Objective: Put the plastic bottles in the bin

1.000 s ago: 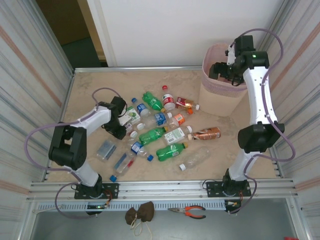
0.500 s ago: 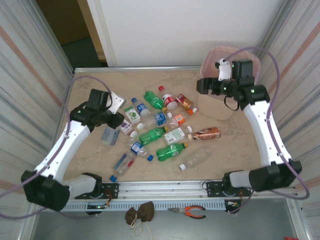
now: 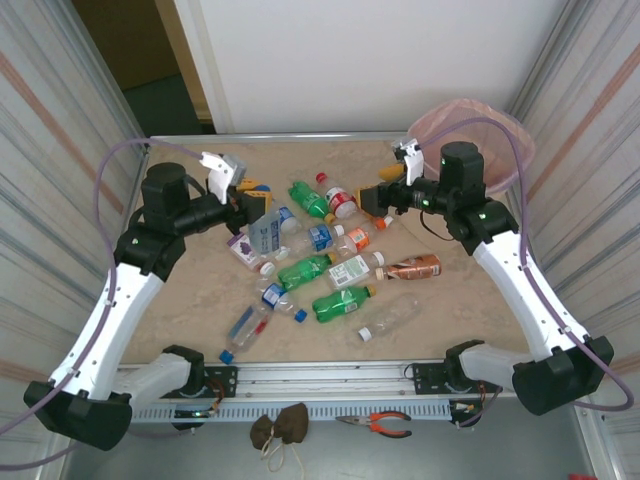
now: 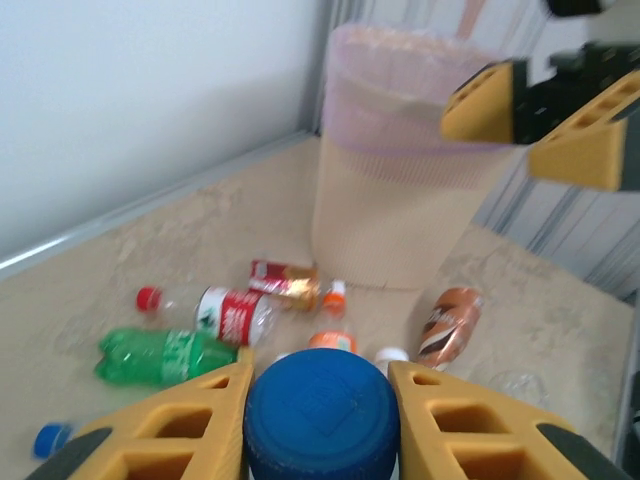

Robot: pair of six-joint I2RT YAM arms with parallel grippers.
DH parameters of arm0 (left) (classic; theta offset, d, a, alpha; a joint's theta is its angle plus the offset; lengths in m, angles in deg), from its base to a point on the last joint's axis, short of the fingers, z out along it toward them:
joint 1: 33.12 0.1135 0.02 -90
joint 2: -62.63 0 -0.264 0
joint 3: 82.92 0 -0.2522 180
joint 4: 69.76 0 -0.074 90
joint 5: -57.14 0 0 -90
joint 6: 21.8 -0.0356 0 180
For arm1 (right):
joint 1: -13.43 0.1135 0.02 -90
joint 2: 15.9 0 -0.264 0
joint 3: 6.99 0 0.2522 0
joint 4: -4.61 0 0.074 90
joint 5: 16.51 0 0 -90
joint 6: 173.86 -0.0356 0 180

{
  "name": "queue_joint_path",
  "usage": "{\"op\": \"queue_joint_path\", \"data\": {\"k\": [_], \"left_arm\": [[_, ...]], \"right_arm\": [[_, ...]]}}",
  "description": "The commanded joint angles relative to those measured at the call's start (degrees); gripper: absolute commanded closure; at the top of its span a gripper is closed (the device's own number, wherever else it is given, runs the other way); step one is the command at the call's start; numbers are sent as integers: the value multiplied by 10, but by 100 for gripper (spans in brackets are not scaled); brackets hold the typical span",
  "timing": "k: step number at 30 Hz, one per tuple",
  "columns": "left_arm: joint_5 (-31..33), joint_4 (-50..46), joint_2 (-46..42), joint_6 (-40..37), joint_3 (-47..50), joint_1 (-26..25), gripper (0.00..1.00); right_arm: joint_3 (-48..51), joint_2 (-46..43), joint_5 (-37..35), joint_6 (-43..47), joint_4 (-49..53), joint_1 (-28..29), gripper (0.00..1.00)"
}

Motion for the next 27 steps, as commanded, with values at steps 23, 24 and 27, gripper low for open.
{"op": "queue_joint_path", "data": {"k": [23, 24, 27], "left_arm": [[-127, 212, 71, 56, -85, -151, 79], [-129, 218, 70, 58, -86, -153, 79], [-136, 232, 70, 63, -86, -157, 79]], "right_arm": [[79, -42, 172, 9, -182, 144, 7], [79, -41, 173, 7, -185, 149, 8], [81, -38, 187, 0, -195, 163, 13]]}}
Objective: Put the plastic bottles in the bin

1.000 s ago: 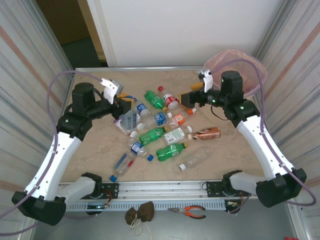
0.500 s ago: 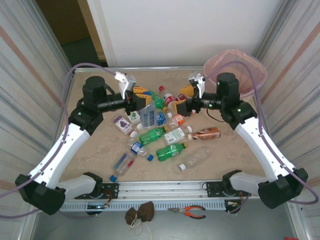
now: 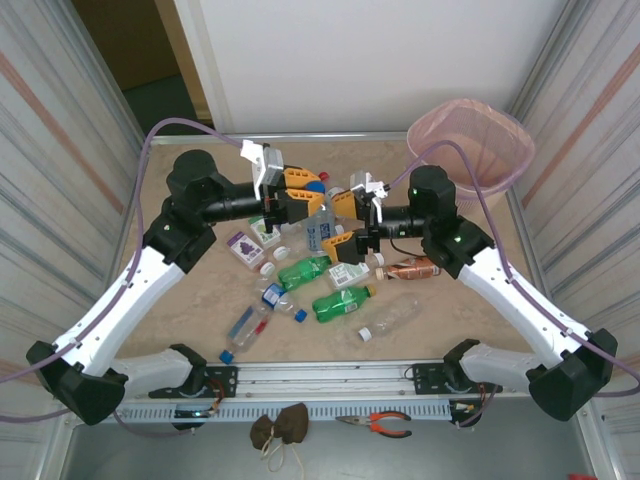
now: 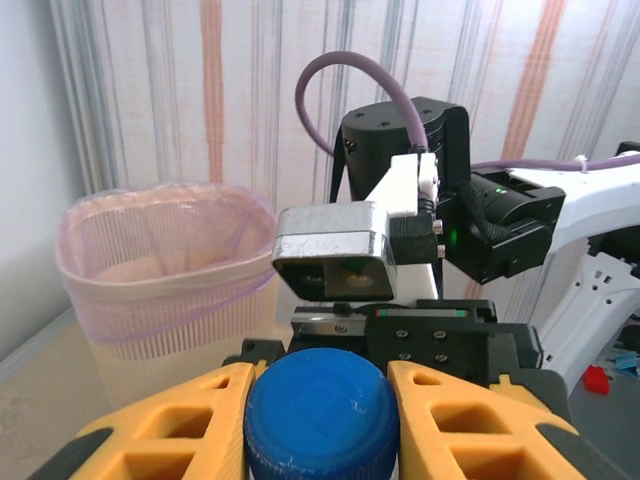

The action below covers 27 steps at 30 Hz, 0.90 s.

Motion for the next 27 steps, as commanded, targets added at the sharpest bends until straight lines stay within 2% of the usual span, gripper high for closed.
{"op": "queue_joint_path", "data": {"k": [1, 12, 17, 19, 23, 27], "left_arm": [[-20, 42, -3, 13, -18, -6, 79], [-27, 74, -1, 34, -17, -12, 79], [-16, 74, -4, 33, -13, -12, 74], [-10, 74, -6, 33, -10, -12, 68], [10, 68, -16, 25, -7, -12, 47], [53, 45, -40, 3, -1, -12, 36]], "right_arm": [[3, -11, 24, -20, -47, 13, 15], [-4, -6, 27, -21, -52, 26, 37], [-10, -8, 24, -22, -48, 26, 45], [-12, -9, 21, -25, -47, 26, 47], [-22, -14, -6, -30, -35, 24, 48], [-39, -25, -66, -29, 0, 8, 50]]}}
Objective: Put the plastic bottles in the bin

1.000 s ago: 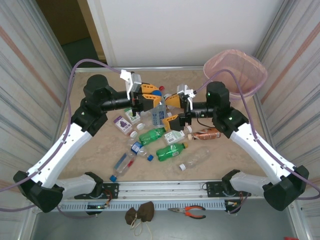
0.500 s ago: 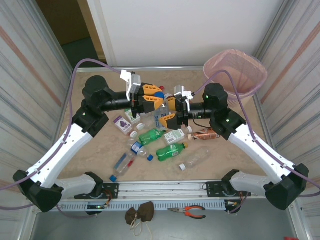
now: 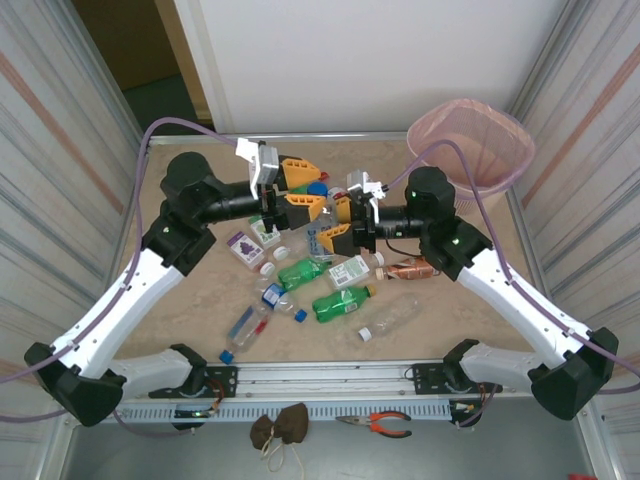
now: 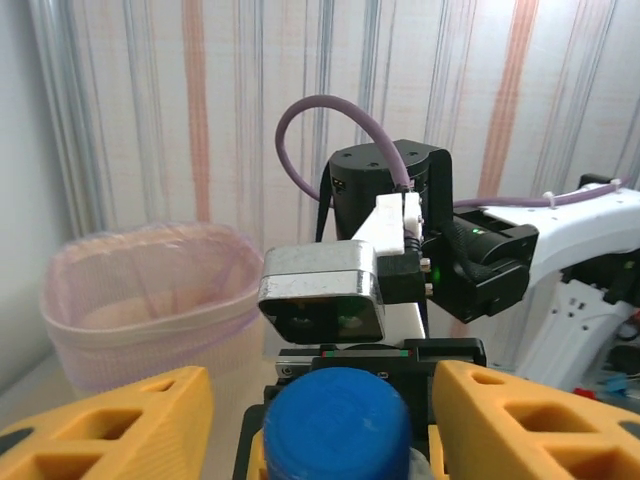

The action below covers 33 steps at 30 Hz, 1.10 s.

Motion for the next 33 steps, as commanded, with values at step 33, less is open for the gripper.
{"op": "queue_joint_path", "data": {"k": [33], "left_arm": [[173, -68, -76, -68, 83, -2, 33]], "right_arm": [[-435, 294, -473, -114, 554, -404, 57]]}}
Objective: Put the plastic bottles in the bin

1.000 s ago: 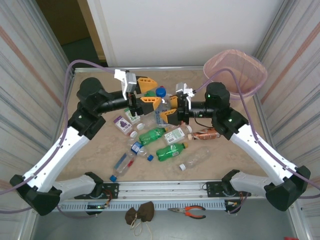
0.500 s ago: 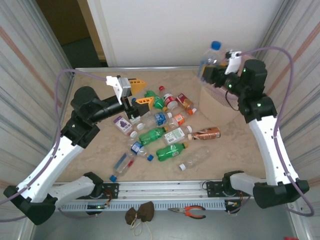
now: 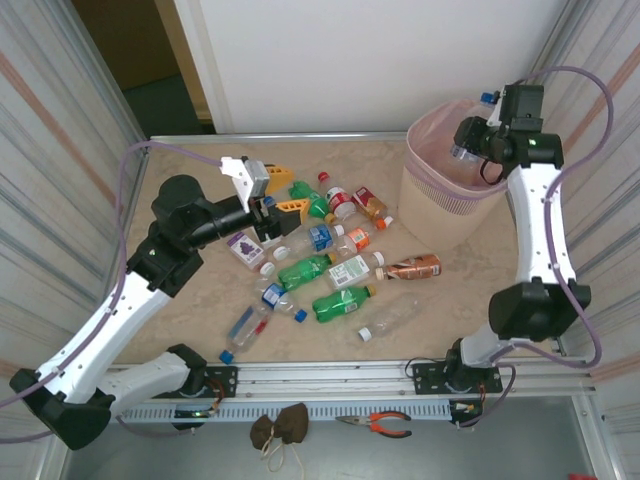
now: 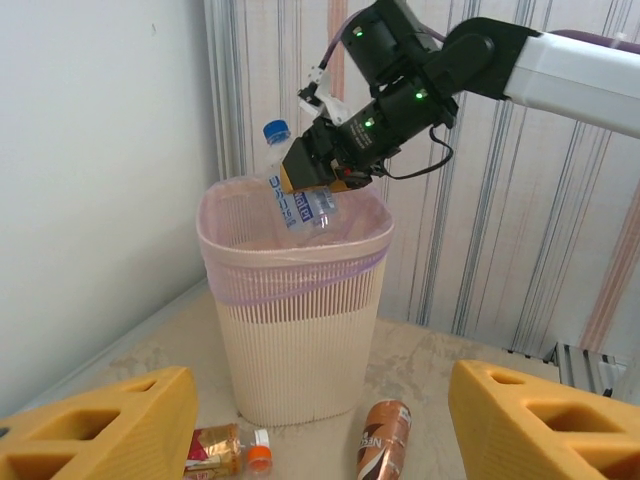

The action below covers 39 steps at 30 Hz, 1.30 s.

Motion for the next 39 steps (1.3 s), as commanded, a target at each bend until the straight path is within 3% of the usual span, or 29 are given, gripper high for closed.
{"op": "queue_joint_path", "data": {"k": [1, 6, 16, 20, 39], "left_arm": [[5, -3, 3, -7, 8, -2, 33], [8, -3, 6, -6, 18, -2, 33], [17, -6, 12, -3, 32, -2, 33], [16, -5, 17, -3, 31, -1, 33], [30, -24, 22, -6, 39, 1, 33]], "right_arm": [[-43, 48, -17, 30, 101, -1, 57], [-83, 123, -23, 53, 160, -1, 55], [-141, 242, -126, 104, 233, 9, 50], [-171, 288, -132, 107, 247, 9, 49], [-274, 448, -134, 152, 182, 28, 42]]}}
